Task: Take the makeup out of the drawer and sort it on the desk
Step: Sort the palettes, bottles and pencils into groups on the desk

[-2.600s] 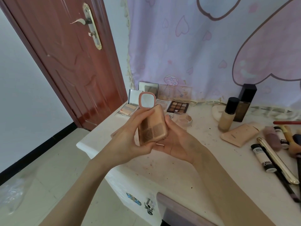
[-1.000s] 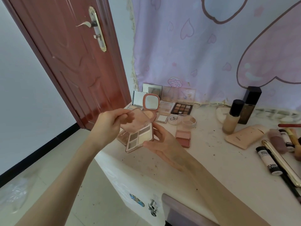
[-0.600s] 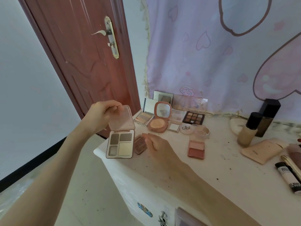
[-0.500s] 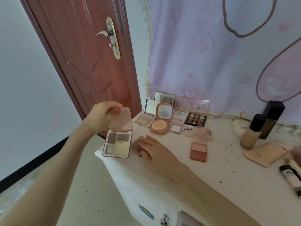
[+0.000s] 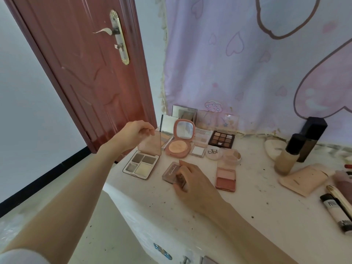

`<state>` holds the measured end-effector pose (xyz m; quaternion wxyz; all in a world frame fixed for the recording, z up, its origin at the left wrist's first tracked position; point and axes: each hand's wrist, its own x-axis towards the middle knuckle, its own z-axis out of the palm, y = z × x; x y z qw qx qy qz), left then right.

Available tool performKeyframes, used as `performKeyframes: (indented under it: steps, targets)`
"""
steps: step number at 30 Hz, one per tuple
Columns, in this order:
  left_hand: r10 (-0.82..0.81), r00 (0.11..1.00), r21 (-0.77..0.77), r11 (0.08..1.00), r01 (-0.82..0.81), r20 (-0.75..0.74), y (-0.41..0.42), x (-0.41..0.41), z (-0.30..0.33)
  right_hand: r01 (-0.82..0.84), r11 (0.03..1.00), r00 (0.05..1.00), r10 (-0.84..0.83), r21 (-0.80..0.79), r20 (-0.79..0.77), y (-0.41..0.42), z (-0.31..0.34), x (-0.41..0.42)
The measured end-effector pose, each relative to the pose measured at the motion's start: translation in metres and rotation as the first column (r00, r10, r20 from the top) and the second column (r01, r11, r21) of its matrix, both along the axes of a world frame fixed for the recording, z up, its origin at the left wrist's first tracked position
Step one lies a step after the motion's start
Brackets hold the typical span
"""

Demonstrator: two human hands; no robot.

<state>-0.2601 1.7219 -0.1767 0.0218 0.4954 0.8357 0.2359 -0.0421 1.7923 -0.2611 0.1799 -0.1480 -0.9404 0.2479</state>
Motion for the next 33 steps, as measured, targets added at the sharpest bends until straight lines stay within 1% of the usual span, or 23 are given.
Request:
performKeyframes:
  steps: [5, 7, 10, 14, 17, 22, 24, 26, 28, 29, 31, 33]
  targets:
    - [-0.027, 0.997, -0.080, 0.997, 0.022, -0.066, 0.009, -0.012, -0.013, 0.026, 0.997, 1.000, -0.026, -0.074, -0.005, 0.002, -0.002, -0.001]
    - [-0.008, 0.994, -0.102, 0.995, -0.003, -0.108, 0.013, -0.014, -0.015, 0.040, 0.994, 0.999, -0.042, -0.097, -0.017, 0.003, -0.002, -0.001]
    - [0.026, 0.993, -0.095, 0.995, -0.037, -0.114, 0.020, -0.016, -0.018, 0.051, 0.996, 0.998, -0.053, -0.073, -0.021, 0.006, -0.001, -0.001]
    - [0.012, 0.998, 0.004, 1.000, -0.011, -0.059, 0.022, -0.020, -0.025, 0.078, 0.996, 0.997, -0.078, -0.054, -0.006, 0.006, 0.000, 0.001]
    - [0.049, 0.999, 0.072, 0.996, -0.047, -0.019, 0.021, -0.016, -0.025, 0.080, 0.996, 0.997, -0.081, -0.039, -0.009, 0.007, -0.001, 0.000]
    - [0.053, 0.998, 0.142, 0.989, -0.047, -0.042, 0.011, 0.000, -0.024, 0.088, 0.994, 0.996, -0.089, -0.062, -0.013, 0.006, 0.000, 0.001]
    - [0.051, 0.997, 0.200, 0.979, -0.040, -0.052, 0.005, 0.011, -0.027, 0.102, 0.989, 0.993, -0.108, -0.105, -0.050, 0.006, 0.001, 0.002]
    - [0.028, 0.997, 0.237, 0.972, -0.011, -0.071, 0.001, 0.025, -0.031, 0.119, 0.971, 0.987, -0.138, -0.209, -0.082, 0.006, 0.004, 0.004]
    - [-0.021, 0.997, 0.261, 0.964, 0.039, -0.070, -0.003, 0.040, -0.035, 0.119, 0.911, 0.974, -0.185, -0.395, -0.131, 0.005, 0.007, 0.006]
    - [-0.055, 0.996, 0.282, 0.957, 0.072, -0.068, -0.006, 0.050, -0.035, 0.103, 0.857, 0.960, -0.219, -0.506, -0.176, 0.005, 0.010, 0.008]
    - [-0.146, 0.986, 0.335, 0.928, 0.166, -0.083, -0.011, 0.071, -0.036, 0.023, 0.710, 0.912, -0.303, -0.704, -0.275, 0.005, 0.018, 0.009]
    - [-0.237, 0.971, 0.364, 0.901, 0.236, -0.044, -0.018, 0.094, -0.036, -0.081, 0.551, 0.865, -0.376, -0.831, -0.333, 0.010, 0.022, 0.009]
